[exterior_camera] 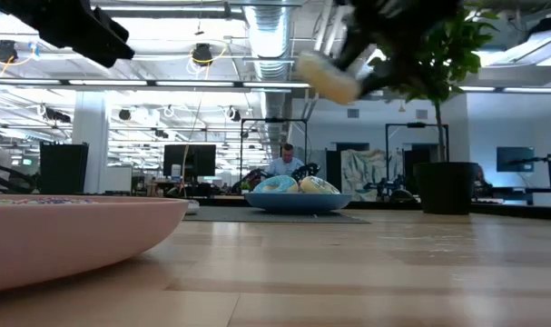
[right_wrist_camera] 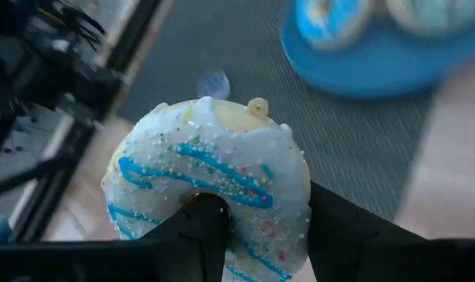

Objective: Pick & Place donuts
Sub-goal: Put the large white donut on the blue plate

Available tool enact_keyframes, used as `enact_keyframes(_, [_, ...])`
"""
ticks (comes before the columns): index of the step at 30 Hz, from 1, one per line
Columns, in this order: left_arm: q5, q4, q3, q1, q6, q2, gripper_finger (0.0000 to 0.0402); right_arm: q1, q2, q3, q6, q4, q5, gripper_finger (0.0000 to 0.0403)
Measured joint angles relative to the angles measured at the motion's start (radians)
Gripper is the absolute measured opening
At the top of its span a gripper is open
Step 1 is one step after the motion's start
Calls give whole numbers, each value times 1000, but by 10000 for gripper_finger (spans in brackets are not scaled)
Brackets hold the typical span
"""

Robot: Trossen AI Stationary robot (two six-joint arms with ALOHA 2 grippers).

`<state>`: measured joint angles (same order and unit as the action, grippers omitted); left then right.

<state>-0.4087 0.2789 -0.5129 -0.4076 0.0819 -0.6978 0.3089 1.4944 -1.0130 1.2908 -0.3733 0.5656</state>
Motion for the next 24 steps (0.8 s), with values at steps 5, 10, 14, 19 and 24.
enact_keyframes(5, [-41, 21, 0, 0, -36, 55, 0, -145, 35, 2, -232, 113, -47, 123])
enact_keyframes(10, [-60, 80, 0, 0, 10, 120, 0, -285, 114, -43, -378, 110, -147, 119])
enact_keyframes(14, [-140, 124, 0, 1, 17, 163, 0, -364, 187, -94, -490, 114, -155, 119])
enact_keyframes(19, [-229, 134, 0, 2, -8, 201, 0, -437, 290, -139, -513, 77, -163, 119])
enact_keyframes(24, [-262, 153, 0, 2, -9, 213, 0, -470, 346, -156, -457, -29, -199, 119])
